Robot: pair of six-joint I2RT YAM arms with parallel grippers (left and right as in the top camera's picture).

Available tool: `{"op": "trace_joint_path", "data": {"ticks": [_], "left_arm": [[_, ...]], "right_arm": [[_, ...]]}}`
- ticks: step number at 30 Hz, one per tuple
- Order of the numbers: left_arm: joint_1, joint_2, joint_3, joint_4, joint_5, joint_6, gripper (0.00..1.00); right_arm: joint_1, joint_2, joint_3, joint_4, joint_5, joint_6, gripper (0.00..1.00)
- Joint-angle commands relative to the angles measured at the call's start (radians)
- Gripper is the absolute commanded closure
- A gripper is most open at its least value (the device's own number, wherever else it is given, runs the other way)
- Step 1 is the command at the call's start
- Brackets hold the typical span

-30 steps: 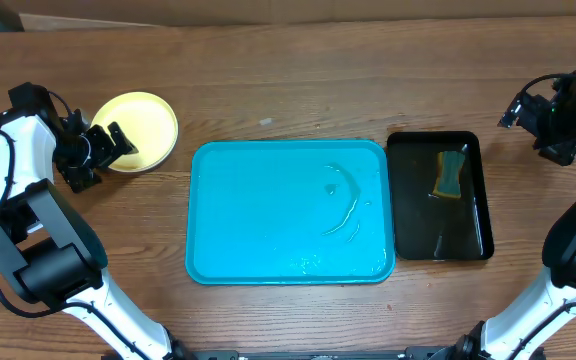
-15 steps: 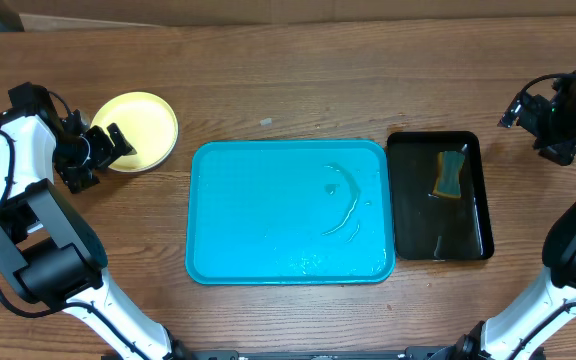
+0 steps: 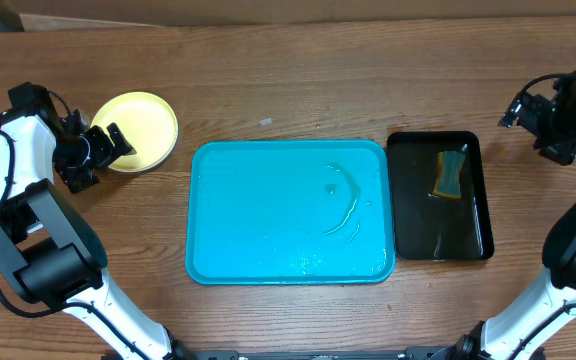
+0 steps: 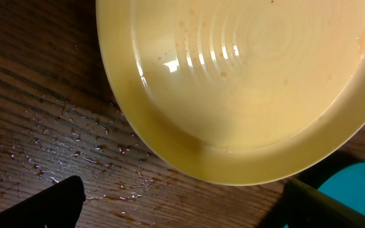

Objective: Clean dirty plates on tray and stack at the side

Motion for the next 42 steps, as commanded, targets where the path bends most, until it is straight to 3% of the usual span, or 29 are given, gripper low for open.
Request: {"op": "trace_joint_path", "data": {"ticks": [1,24,26,28,29,37,42], "left_arm": [[-0.003,-0.002,0.012,0.002,-0.005,0.015,0.00],[-0.003,-0.002,0.012,0.002,-0.005,0.015,0.00],[-0.004,-0.002,0.012,0.002,-0.005,0.015,0.00],[-0.003,-0.002,0.012,0.002,-0.005,0.015,0.00],[-0.003,-0.002,0.012,0.002,-0.005,0.015,0.00],[-0.004,-0.002,0.012,0.002,-0.005,0.015,0.00],[-0.004,-0.002,0.012,0.002,-0.005,0.015,0.00]], "right_arm": [[0.032,-0.148,0.018,0.004,0.002,0.001,0.00],[0.369,-0.921,0.018,0.003,0.002,0.001,0.00],[0.379,-0.987,0.018,-0.007,0.071,0.000,0.00],[0.379,-1.025,0.018,-0.020,0.109,0.000,0.16],[0.379,-1.048,0.014,-0.037,0.120,0.001,0.00],[0.379,-1.201,-0.025,-0.127,0.183,-0.007,0.00],[0.379,-1.333,-0.142,0.026,0.212,-0.008,0.00]]}}
